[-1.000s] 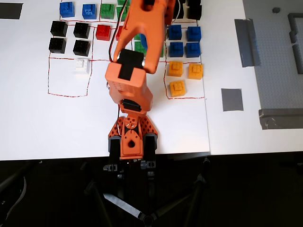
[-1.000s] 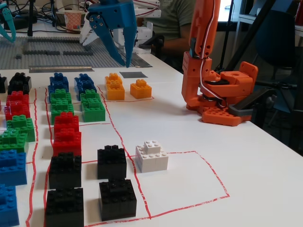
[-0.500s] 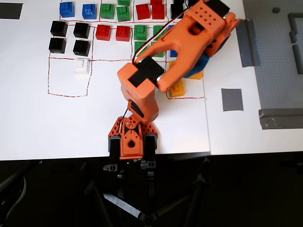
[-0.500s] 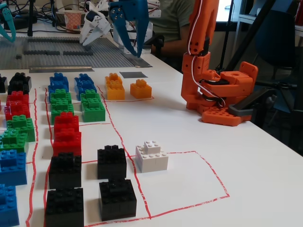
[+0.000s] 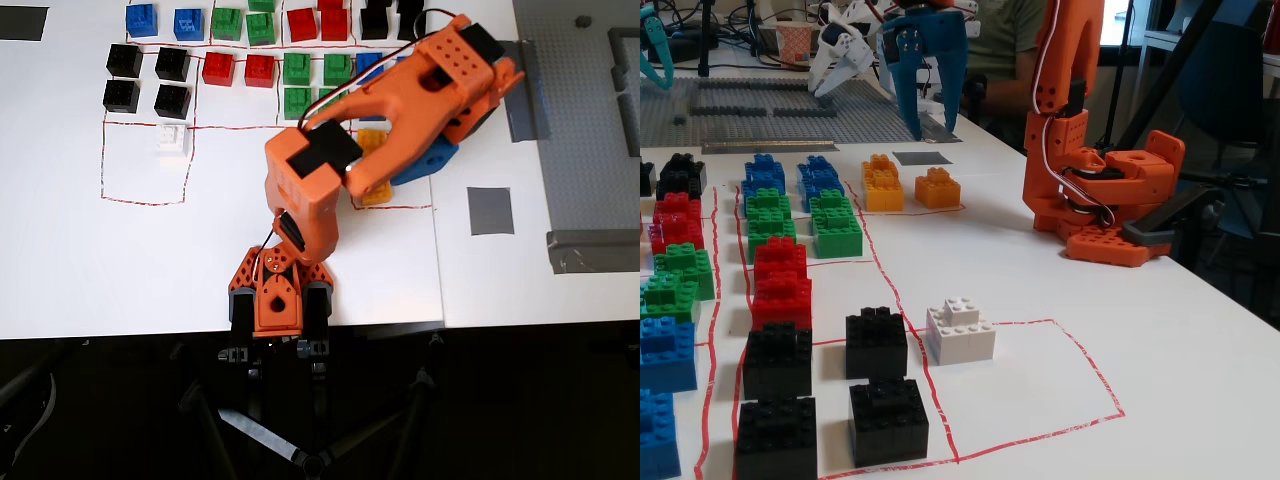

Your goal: Grab the block and put it in the grey marker

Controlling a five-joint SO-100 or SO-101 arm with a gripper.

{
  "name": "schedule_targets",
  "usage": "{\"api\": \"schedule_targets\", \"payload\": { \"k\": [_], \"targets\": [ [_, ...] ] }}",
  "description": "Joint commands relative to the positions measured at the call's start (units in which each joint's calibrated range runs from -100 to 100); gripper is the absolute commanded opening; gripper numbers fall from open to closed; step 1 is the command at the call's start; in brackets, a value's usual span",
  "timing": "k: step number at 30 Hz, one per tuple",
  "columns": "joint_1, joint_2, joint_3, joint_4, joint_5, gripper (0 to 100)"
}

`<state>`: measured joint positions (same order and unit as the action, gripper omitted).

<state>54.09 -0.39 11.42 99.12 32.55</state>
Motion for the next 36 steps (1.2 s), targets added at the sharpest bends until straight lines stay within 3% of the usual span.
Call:
{"api": "schedule_targets", "payload": {
  "k": [1, 9, 25, 36],
  "targets": [
    [1.82, -1.94, -5.29, 0.88, 1.37, 20],
    [3.15, 3.33, -5.2, 0.88, 2.2, 25],
    [3.23, 13.52, -5.75, 0.72, 0.59, 25],
    [3.65, 18.79, -2.66, -5.97, 0.34, 24]
  ]
}}
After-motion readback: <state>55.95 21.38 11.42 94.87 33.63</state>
